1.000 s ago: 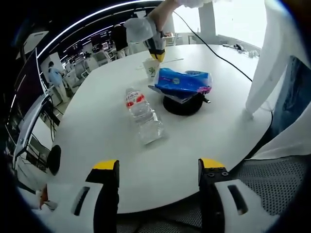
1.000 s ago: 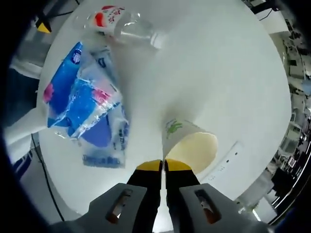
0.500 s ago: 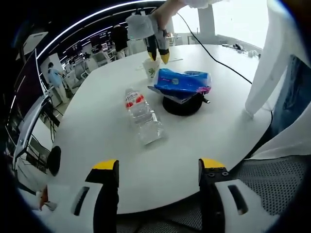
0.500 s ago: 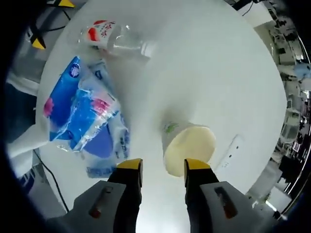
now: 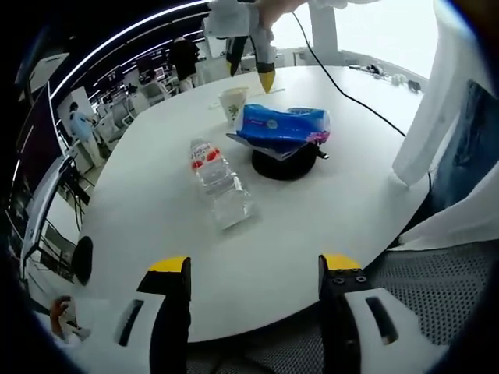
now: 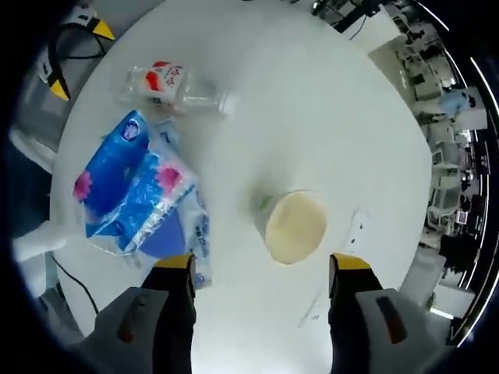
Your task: Arrange the tabletop items into an orderly group along one side of the table until the central work area is clear of visible clutter.
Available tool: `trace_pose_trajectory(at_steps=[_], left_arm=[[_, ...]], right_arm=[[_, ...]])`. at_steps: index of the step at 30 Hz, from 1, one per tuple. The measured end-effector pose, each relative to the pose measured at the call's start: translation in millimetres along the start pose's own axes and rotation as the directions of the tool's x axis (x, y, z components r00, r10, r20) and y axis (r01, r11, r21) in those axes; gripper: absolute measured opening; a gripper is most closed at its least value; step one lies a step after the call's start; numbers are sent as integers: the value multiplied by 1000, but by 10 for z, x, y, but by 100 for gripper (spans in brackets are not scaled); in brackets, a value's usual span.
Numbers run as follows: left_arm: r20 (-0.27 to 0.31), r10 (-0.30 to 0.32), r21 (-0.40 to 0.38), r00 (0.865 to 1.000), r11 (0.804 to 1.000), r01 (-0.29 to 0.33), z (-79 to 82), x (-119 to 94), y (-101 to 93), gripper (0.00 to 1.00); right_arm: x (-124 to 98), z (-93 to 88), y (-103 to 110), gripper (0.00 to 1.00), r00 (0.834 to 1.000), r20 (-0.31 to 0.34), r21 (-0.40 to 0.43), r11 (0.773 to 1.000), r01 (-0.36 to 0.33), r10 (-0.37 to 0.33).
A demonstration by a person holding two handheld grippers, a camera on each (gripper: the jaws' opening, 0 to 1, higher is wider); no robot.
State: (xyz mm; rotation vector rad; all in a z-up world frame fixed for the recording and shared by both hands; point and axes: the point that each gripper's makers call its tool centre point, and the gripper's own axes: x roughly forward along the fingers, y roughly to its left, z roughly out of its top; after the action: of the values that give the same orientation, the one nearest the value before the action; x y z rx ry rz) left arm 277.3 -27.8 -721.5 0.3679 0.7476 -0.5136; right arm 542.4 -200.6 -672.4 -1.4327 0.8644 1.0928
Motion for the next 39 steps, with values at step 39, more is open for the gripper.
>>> trace_pose_trajectory(at_steps=[39], left_arm=[[-39,-58,21,998,998,59,-68,16,-143,67]], right_arm=[[-611,-312,592,75,973,189,354,933,61,-135]])
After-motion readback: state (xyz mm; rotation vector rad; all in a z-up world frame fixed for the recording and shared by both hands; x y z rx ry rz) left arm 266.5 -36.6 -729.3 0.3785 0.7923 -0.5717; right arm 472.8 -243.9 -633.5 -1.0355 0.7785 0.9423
